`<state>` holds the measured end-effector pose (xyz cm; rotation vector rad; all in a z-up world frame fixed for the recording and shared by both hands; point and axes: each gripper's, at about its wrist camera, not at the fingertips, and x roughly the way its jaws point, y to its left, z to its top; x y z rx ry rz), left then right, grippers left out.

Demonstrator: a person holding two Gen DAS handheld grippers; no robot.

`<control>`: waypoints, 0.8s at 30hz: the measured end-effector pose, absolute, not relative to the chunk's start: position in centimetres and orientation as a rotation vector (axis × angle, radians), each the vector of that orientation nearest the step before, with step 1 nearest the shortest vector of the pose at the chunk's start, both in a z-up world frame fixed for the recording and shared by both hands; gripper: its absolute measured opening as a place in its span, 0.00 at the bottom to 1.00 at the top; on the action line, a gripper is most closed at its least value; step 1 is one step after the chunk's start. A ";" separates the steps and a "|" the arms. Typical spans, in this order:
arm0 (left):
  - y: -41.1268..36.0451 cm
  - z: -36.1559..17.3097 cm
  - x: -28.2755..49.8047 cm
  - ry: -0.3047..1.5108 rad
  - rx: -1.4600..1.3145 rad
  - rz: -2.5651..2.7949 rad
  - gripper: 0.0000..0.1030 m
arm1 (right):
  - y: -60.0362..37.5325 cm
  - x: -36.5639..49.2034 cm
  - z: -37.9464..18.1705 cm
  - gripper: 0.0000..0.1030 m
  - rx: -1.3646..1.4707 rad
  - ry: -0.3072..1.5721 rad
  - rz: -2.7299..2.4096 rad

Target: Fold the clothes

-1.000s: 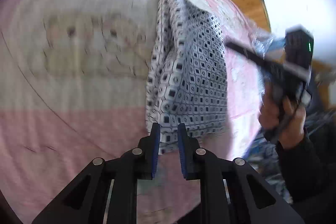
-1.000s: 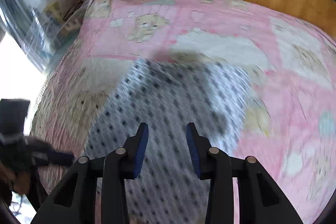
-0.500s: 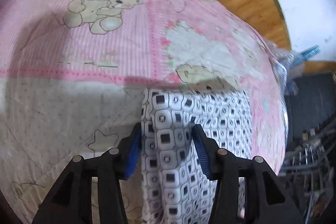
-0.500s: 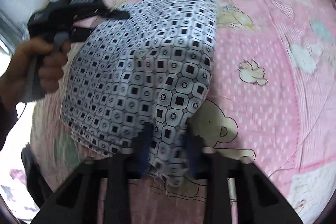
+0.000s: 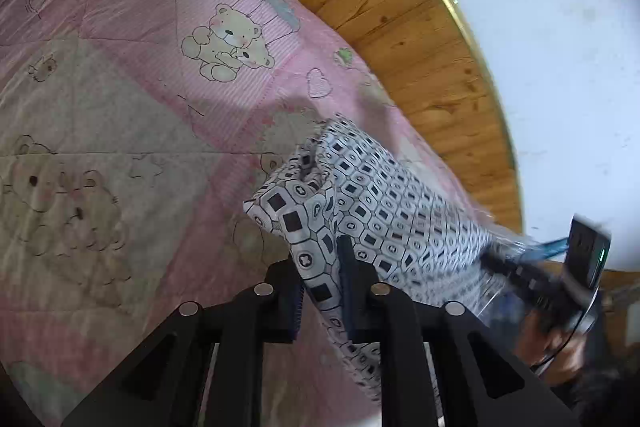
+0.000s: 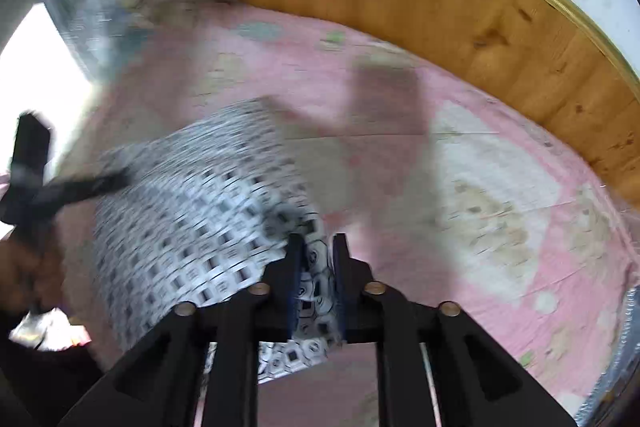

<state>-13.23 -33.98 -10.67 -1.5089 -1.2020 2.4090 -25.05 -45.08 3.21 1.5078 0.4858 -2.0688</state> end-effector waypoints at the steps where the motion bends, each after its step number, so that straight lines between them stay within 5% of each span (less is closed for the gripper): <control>1: -32.6 -13.0 -14.2 -1.180 -1.599 2.379 0.21 | -43.9 -27.1 1.1 0.34 1.595 0.484 -2.165; 3: -32.2 -15.8 -14.4 -1.202 -1.685 2.288 0.21 | -41.3 -28.8 -1.6 0.34 1.762 0.426 -2.313; 7: -33.1 -16.4 -13.6 -1.226 -1.628 2.267 0.26 | -37.1 -20.6 -0.9 0.34 1.629 -0.200 -2.312; 9: -33.2 -16.4 -13.8 -1.168 -1.625 2.265 0.26 | -37.7 -16.2 -1.8 0.34 1.561 -0.288 -2.278; 15: -32.9 -17.4 -15.4 -1.063 -1.670 2.301 0.29 | -40.0 -11.0 -10.1 0.27 1.740 -0.089 -2.340; 18: -33.2 -17.0 -15.1 -1.029 -1.678 2.289 0.29 | -36.4 -8.9 -8.9 0.25 1.708 -0.337 -2.415; 20: -33.8 -16.5 -14.6 -1.025 -1.670 2.280 0.30 | -34.8 -7.5 -7.8 0.34 1.684 -0.462 -2.420; 24: -35.5 -14.2 -13.2 -0.957 -1.624 2.294 0.30 | -34.2 -7.1 -7.1 0.39 1.634 -0.508 -2.415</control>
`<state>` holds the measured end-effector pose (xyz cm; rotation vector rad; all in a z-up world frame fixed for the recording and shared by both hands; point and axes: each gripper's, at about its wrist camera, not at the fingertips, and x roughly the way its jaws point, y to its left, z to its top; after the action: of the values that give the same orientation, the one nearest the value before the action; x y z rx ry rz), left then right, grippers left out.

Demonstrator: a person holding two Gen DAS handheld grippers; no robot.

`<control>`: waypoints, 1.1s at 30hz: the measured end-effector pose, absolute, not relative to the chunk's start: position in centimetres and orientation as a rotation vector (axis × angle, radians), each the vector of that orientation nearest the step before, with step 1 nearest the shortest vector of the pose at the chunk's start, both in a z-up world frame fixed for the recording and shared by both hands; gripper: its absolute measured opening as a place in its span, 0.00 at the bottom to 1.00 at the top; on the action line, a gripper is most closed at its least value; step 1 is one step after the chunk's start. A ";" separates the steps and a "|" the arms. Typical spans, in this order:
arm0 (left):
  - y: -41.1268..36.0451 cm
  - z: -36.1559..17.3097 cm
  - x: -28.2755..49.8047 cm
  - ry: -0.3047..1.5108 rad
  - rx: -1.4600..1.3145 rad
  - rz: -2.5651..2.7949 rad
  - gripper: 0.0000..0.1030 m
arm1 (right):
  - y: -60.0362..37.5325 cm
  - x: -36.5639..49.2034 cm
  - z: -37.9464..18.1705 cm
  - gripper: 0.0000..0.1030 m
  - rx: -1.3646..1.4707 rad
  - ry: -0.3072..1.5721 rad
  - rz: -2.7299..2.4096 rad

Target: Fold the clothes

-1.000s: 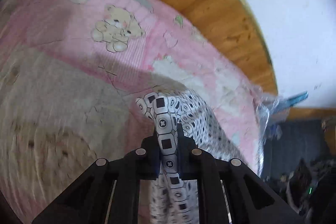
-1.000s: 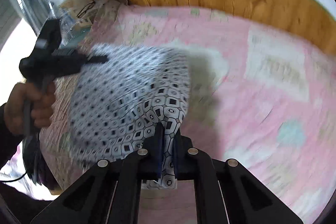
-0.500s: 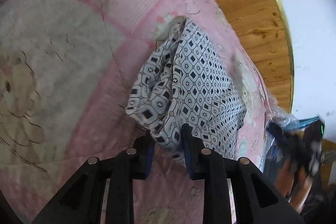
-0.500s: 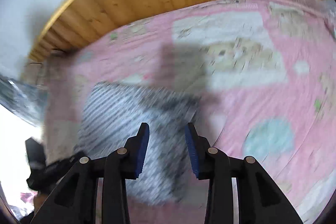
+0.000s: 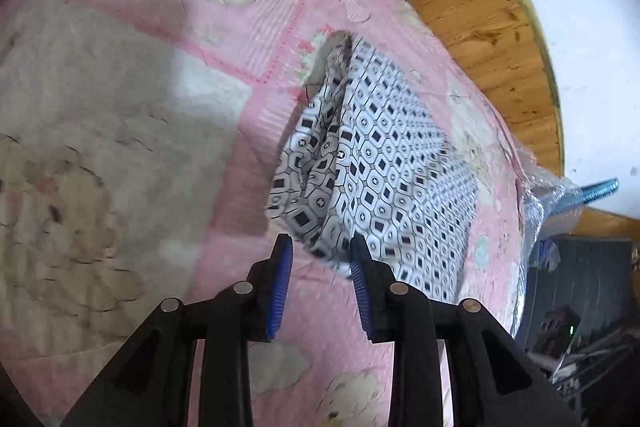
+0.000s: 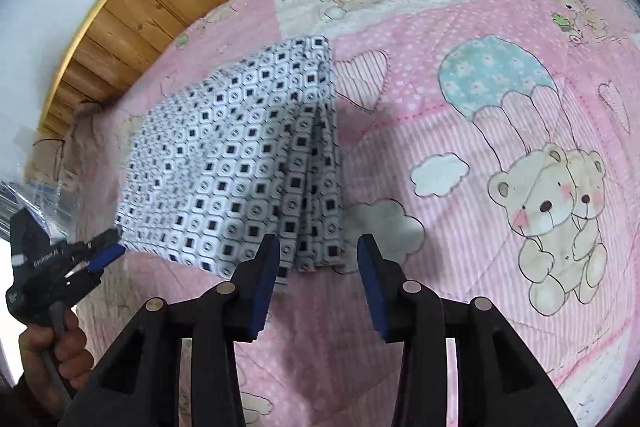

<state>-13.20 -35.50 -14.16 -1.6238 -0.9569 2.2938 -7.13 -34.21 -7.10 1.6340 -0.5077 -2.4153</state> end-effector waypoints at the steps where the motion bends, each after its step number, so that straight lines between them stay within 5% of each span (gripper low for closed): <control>1: -35.9 -13.5 -13.0 -0.934 -1.607 2.304 0.30 | -33.9 -7.3 -6.4 0.40 1.615 -0.511 -2.421; 3: -36.5 -12.2 -13.8 -0.875 -1.560 2.326 0.33 | -33.6 -8.8 -5.1 0.43 1.577 -0.520 -2.418; 6: -35.3 -12.0 -18.4 -0.714 -1.546 2.312 0.56 | -33.7 -12.5 -4.9 0.49 1.530 -0.502 -2.431; 16: -28.9 -14.7 -30.6 -0.368 -1.598 2.253 0.56 | -35.8 -24.2 -8.6 0.55 1.577 -0.470 -2.350; 18: -27.7 -16.0 -31.7 -0.326 -1.623 2.237 0.53 | -36.5 -25.1 -9.6 0.29 1.591 -0.420 -2.307; 19: -27.5 -16.1 -31.7 -0.328 -1.615 2.236 0.25 | -37.0 -25.4 -9.9 0.07 1.587 -0.392 -2.290; 20: -27.5 -16.0 -31.5 -0.337 -1.602 2.237 0.18 | -37.4 -25.7 -9.5 0.03 1.566 -0.356 -2.287; 25: -29.2 -15.1 -31.7 -0.501 -1.563 2.308 0.15 | -38.0 -29.9 -5.3 0.01 1.450 -0.220 -2.340; 33: -30.6 -17.0 -31.7 -0.610 -1.577 2.301 0.20 | -37.1 -33.9 -7.6 0.04 1.508 0.000 -2.417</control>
<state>-31.73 -30.65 -17.03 -1.5771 -0.6105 2.3006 -33.95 -37.08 -7.59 1.5075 0.0004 -2.4173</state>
